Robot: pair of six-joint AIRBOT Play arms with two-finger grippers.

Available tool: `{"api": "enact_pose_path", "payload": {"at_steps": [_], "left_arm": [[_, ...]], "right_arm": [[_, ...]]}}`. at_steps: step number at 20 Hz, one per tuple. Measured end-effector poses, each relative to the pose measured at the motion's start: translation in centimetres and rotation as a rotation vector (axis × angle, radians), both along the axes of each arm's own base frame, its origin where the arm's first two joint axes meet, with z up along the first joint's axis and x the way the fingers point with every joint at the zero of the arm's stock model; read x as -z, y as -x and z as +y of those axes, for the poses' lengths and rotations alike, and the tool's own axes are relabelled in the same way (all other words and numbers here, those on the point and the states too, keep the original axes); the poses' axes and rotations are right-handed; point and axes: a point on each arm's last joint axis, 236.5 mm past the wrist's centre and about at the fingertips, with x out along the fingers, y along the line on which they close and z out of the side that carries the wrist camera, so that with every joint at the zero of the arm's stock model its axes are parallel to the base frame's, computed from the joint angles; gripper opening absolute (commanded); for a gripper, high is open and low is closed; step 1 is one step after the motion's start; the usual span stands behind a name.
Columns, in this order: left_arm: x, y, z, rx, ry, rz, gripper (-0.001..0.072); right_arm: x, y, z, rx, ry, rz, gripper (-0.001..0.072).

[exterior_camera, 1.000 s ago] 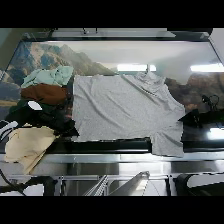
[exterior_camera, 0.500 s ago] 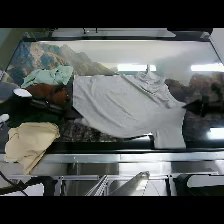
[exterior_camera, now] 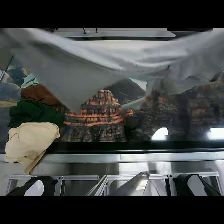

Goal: Fold the shirts.

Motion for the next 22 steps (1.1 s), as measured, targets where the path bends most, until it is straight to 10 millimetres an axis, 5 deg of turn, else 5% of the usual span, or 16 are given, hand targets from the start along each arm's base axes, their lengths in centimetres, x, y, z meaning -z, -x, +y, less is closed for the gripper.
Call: {"api": "enact_pose_path", "payload": {"at_steps": [2,5,7,10,14,19,22], "left_arm": [[-4.2,3.7,0.9,-0.060,0.036,-0.157,0.0025],[-5.5,5.3,1.9,-0.191,0.015,-0.203,0.0025],[-3.6,3.5,2.9,-0.287,-0.013,-0.119,0.0025],[2.1,-1.4,4.2,-0.346,-0.033,0.098,0.0026],[12.8,-9.3,2.1,-0.298,-0.094,0.362,0.0025],[29.2,-18.4,-0.2,-0.260,-0.292,0.677,0.0014],[35.8,-21.9,-0.1,-0.237,-0.341,0.799,0.0014]], "right_arm": [[-4.7,3.8,2.2,0.131,0.085,-0.190,0.0017],[-7.9,7.1,3.5,0.311,0.180,-0.336,0.0015],[-7.6,7.1,2.9,0.389,0.224,-0.327,0.0015],[-4.7,4.3,0.2,0.418,0.213,-0.183,0.0015],[4.6,-2.6,-2.8,0.314,0.148,0.125,0.0014],[21.7,-11.5,-7.0,0.245,0.037,0.570,0.0014],[31.3,-14.5,-8.4,0.201,-0.059,0.791,0.0014]]}}
